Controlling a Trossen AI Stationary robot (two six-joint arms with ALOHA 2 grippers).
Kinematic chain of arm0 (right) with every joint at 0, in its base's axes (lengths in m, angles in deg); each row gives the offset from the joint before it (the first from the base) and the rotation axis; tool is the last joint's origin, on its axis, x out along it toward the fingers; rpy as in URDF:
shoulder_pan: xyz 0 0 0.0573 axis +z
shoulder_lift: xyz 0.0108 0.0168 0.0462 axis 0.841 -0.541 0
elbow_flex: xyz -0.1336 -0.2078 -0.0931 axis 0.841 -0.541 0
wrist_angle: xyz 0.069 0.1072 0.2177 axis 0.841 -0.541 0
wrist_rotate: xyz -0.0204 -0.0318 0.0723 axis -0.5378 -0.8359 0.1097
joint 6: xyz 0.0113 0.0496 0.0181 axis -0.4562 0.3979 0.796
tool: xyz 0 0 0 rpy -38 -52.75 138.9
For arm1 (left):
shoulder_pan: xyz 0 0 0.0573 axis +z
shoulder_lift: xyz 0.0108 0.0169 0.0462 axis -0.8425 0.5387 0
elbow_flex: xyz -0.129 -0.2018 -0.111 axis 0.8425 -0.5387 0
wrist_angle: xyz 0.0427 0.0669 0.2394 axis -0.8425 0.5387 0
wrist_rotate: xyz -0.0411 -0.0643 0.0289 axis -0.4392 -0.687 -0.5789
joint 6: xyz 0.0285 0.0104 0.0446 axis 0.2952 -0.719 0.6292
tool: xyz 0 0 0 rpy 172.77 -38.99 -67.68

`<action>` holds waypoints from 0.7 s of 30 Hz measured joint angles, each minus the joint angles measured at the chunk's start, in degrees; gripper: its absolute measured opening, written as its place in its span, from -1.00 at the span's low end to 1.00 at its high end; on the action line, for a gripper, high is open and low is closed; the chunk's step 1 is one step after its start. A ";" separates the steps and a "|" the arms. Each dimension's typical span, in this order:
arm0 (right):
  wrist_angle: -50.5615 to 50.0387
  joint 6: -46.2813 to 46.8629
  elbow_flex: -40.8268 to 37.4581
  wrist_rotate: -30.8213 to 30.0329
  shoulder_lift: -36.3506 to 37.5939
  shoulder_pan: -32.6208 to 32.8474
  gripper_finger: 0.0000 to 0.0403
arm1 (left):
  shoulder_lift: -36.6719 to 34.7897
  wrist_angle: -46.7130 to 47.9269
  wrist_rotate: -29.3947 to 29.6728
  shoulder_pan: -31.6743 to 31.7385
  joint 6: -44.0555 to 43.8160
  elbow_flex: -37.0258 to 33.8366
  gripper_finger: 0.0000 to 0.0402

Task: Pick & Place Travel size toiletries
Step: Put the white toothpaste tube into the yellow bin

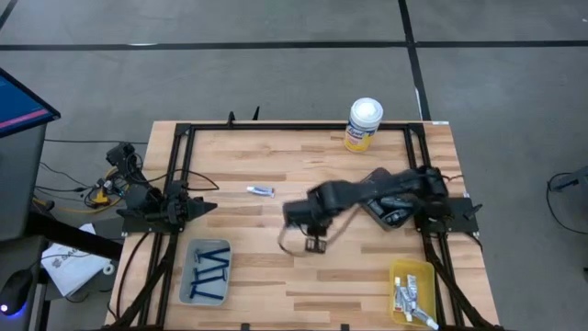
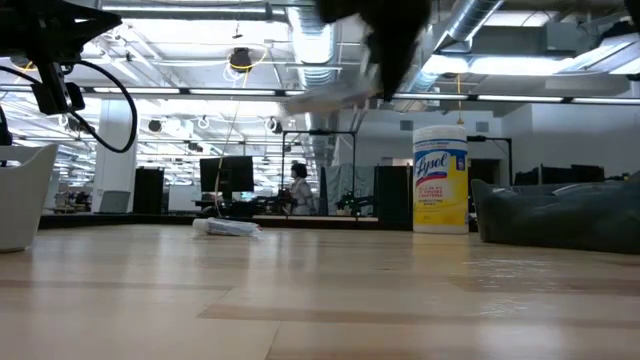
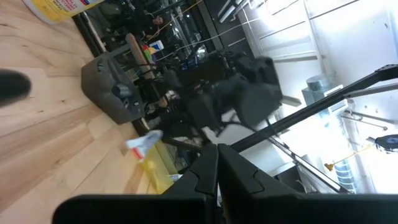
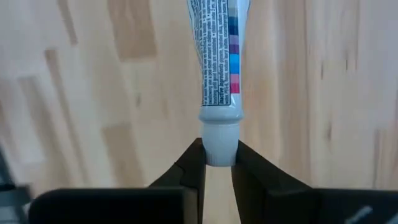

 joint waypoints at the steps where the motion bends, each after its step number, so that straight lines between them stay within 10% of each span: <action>1: -1.96 3.11 0.00 -0.59 0.78 1.54 -0.78 | 0.00 -0.02 0.00 0.00 0.00 0.00 -1.00; 21: -14.97 83.00 -3.26 12.92 6.20 38.14 -0.77 | 0.00 -0.50 0.00 0.00 0.00 0.00 -1.00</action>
